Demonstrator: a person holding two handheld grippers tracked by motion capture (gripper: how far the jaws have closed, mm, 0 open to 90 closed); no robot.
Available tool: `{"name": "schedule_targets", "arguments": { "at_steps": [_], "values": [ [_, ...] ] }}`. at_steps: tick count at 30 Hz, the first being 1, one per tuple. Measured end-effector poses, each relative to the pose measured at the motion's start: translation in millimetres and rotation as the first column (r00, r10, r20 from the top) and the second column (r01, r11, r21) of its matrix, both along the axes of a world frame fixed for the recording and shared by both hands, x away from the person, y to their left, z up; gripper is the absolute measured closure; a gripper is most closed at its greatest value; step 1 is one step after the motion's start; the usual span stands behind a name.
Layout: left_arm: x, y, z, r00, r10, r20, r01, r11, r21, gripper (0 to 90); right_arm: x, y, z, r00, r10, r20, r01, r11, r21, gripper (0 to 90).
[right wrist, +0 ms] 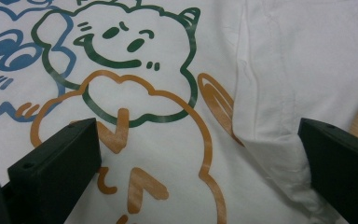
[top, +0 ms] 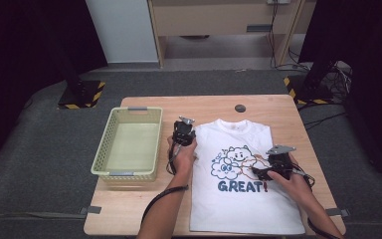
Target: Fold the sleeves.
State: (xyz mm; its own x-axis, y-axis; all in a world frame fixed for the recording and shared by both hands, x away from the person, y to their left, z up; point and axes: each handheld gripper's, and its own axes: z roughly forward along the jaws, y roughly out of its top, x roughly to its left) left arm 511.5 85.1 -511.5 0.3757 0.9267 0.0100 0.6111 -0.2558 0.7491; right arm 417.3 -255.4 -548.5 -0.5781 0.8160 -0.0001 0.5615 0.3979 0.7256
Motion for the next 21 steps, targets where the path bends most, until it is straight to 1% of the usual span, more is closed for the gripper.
{"name": "schedule_targets", "arguments": {
  "at_steps": [3, 11, 15, 21],
  "values": [
    [0.4, -2.4, 8.6, 0.9999, -0.004, 0.012, 0.004, 1.0, 0.001, 84.5, 0.6, 1.2, -0.1, 1.0, 0.0, 0.001, 0.0, 1.0, -0.002, 1.0],
    [-1.4, -10.4, 24.0, 0.9991, -0.029, 0.032, 0.029, 0.9992, -0.026, 85.2, 5.5, 10.7, 0.1, 0.9999, 0.013, -0.001, -0.013, 0.9999, -0.002, 0.7],
    [-3.5, -16.7, 28.0, 0.9986, -0.047, 0.024, 0.048, 0.9979, -0.044, 85.0, 7.7, 13.5, 0.1, 0.9998, 0.021, -0.001, -0.021, 0.9998, -0.003, 0.7],
    [-6.8, -30.1, 30.4, 0.9973, -0.072, 0.014, 0.073, 0.9965, -0.041, 84.7, 8.2, 14.6, 0.1, 0.9998, 0.021, 0.0, -0.021, 0.9998, -0.003, 0.7]
  ]
}}
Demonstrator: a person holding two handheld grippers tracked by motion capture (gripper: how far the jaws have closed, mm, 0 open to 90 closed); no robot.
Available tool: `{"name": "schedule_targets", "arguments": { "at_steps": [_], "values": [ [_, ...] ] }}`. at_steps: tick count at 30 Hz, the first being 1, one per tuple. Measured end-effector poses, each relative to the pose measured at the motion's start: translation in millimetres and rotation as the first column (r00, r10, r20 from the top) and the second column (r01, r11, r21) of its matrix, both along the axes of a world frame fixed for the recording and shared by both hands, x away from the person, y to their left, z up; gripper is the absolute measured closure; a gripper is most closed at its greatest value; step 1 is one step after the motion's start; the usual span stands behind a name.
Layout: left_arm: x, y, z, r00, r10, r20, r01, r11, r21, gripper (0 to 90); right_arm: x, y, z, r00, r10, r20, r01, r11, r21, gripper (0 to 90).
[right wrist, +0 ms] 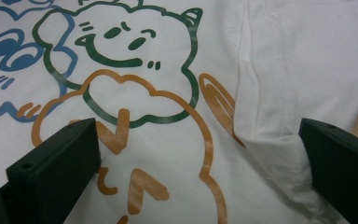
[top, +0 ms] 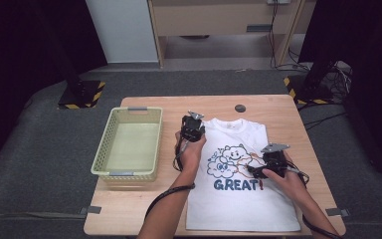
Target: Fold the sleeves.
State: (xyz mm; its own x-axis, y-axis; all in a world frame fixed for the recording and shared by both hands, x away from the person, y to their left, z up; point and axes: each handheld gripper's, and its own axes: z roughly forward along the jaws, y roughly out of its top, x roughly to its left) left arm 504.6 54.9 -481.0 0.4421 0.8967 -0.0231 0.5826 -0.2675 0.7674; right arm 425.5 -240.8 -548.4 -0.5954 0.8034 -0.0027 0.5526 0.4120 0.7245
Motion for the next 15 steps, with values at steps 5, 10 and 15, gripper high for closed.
{"name": "schedule_targets", "arguments": {
  "at_steps": [5, 10, 15],
  "values": [
    [2.1, -11.9, -2.9, 0.9997, -0.011, -0.023, 0.011, 0.9999, 0.013, 81.7, 0.0, 0.0, 0.0, 1.0, 0.0, 0.0, 0.0, 1.0, 0.0, 0.7],
    [5.4, -22.6, -9.7, 0.9984, -0.013, -0.055, 0.014, 0.9997, 0.02, 76.4, 0.2, 0.0, 0.0, 1.0, 0.002, -0.001, -0.002, 1.0, 0.001, 0.7],
    [4.7, -33.9, -14.2, 0.9972, -0.018, -0.073, 0.017, 0.9998, -0.006, 64.5, 0.3, -0.1, 0.0, 1.0, 0.004, -0.002, -0.004, 1.0, 0.001, 0.6]
  ]
}}
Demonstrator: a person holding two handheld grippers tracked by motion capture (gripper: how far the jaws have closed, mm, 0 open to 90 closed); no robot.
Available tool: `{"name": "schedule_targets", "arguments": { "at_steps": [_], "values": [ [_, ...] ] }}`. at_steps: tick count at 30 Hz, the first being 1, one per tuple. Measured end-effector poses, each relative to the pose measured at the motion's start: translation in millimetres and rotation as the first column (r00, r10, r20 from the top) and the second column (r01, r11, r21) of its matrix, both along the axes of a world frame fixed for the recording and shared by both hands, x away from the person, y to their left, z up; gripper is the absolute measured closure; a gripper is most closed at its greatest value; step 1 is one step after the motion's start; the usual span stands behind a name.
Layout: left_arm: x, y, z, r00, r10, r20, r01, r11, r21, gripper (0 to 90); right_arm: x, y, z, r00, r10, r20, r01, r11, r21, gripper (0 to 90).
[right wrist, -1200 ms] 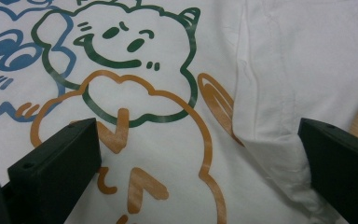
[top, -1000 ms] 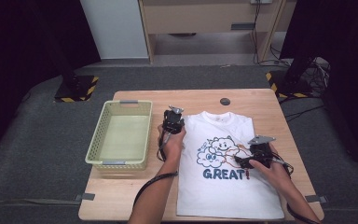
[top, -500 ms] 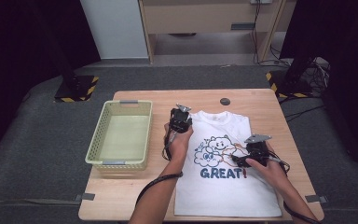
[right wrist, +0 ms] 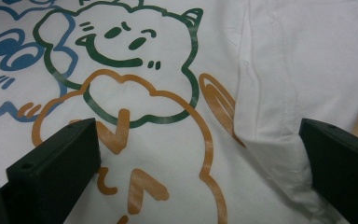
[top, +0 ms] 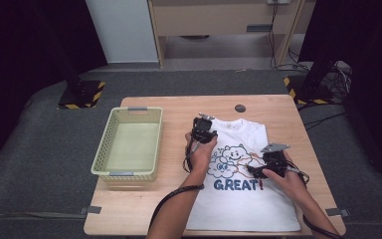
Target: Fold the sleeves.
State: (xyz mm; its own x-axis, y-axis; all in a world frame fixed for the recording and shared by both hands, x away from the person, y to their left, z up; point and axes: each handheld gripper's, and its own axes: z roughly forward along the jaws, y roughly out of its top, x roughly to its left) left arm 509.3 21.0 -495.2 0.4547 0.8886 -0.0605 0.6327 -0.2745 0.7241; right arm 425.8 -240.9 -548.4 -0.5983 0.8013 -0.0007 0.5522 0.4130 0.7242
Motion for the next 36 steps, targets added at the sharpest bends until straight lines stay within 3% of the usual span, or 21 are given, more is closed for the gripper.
{"name": "schedule_targets", "arguments": {
  "at_steps": [11, 16, 22, 26, 30, 33, 36],
  "values": [
    [-12.5, -10.5, 12.4, 0.9985, -0.037, 0.04, 0.036, 0.9992, 0.018, 45.7, 0.1, 0.0, 0.0, 1.0, 0.001, 0.0, -0.001, 1.0, 0.0, 0.6],
    [-20.9, -5.1, 22.9, 0.9958, -0.054, 0.074, 0.05, 0.9974, 0.051, 38.0, 0.3, -0.2, 0.0, 1.0, 0.003, -0.002, -0.003, 1.0, 0.001, 0.5],
    [-26.2, 8.1, 28.7, 0.995, -0.053, 0.085, 0.049, 0.9973, 0.055, 31.2, 1.1, -0.6, 0.1, 1.0, 0.008, -0.003, -0.008, 1.0, 0.001, 0.5],
    [-26.5, 15.6, 27.1, 0.9953, -0.06, 0.076, 0.056, 0.997, 0.053, 26.5, 3.0, -1.8, 0.3, 0.9998, 0.019, -0.005, -0.019, 0.9998, 0.001, 0.5],
    [-22.7, 20.3, 18.3, 0.9961, -0.081, 0.035, 0.078, 0.9943, 0.072, 21.1, 5.4, -5.5, 3.3, 0.9995, 0.016, -0.028, -0.015, 0.9996, 0.022, 4.2],
    [-18.5, 24.7, 11.3, 0.9968, -0.08, 0.006, 0.079, 0.9942, 0.073, 16.9, 11.4, -13.7, 13.4, 0.9992, -0.012, -0.039, 0.013, 0.9998, 0.014, 2.7],
    [-13.0, 28.3, 5.0, 0.9971, -0.074, -0.017, 0.075, 0.9939, 0.081, 14.6, 20.8, -22.8, 26.4, 0.9991, -0.004, -0.041, 0.005, 1.0, 0.006, 3.2]
  ]
}}
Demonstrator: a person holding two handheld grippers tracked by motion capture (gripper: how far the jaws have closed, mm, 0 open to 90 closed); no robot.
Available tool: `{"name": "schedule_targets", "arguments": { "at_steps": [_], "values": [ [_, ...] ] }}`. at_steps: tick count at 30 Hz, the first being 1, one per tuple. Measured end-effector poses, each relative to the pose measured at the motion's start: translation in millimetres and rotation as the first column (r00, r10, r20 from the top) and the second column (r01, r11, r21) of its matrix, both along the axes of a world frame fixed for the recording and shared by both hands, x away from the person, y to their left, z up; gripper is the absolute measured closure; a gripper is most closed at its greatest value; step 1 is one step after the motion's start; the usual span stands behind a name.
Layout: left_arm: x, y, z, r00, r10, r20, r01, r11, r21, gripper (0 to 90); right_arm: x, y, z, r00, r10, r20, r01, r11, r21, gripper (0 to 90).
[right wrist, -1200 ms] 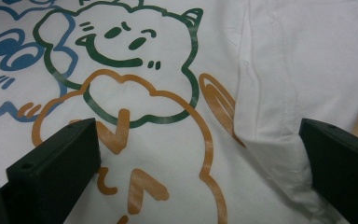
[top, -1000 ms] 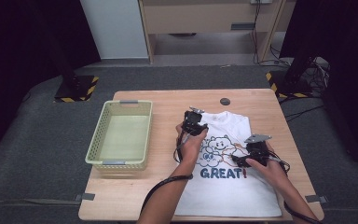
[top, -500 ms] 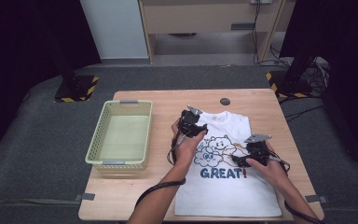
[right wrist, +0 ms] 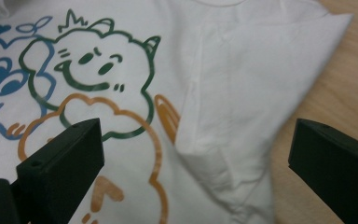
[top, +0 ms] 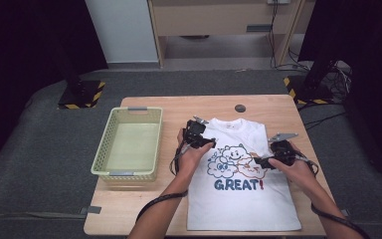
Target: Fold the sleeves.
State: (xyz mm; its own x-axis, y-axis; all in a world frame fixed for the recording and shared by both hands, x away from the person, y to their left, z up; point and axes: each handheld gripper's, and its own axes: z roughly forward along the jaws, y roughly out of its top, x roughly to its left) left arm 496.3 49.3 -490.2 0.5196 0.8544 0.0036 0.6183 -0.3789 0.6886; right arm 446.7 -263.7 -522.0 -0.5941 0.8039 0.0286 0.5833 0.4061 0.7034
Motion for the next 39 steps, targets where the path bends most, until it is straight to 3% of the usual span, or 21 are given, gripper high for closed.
{"name": "schedule_targets", "arguments": {
  "at_steps": [6, 14, 21, 27, 39],
  "values": [
    [8.1, -2.8, -3.6, 0.9996, -0.027, -0.001, 0.027, 0.9992, 0.029, 14.4, 33.5, -14.3, 14.1, 0.9976, -0.068, -0.015, 0.068, 0.9975, 0.016, 11.6],
    [26.0, 4.1, -14.2, 0.9996, 0.011, -0.027, -0.011, 0.9999, -0.002, 15.4, 71.6, -24.1, 8.2, 0.991, -0.128, -0.041, 0.129, 0.9914, 0.025, 11.2],
    [34.8, 8.6, -22.2, 0.9993, 0.016, -0.034, -0.016, 0.9999, 0.002, 16.0, 87.6, -19.9, -1.5, 0.9883, -0.141, -0.057, 0.142, 0.9896, 0.019, 11.7],
    [45.2, 18.8, -26.3, 0.9996, 0.013, -0.026, -0.014, 0.9996, -0.026, 14.6, 98.5, -12.8, -5.5, 0.9889, -0.132, -0.068, 0.134, 0.9908, 0.018, 13.0],
    [49.9, 18.7, -31.2, 0.9995, -0.006, -0.031, 0.005, 0.9998, -0.017, 13.8, 110.5, -9.1, -13.0, 0.9845, -0.155, -0.082, 0.159, 0.9864, 0.041, 13.2]
  ]
}}
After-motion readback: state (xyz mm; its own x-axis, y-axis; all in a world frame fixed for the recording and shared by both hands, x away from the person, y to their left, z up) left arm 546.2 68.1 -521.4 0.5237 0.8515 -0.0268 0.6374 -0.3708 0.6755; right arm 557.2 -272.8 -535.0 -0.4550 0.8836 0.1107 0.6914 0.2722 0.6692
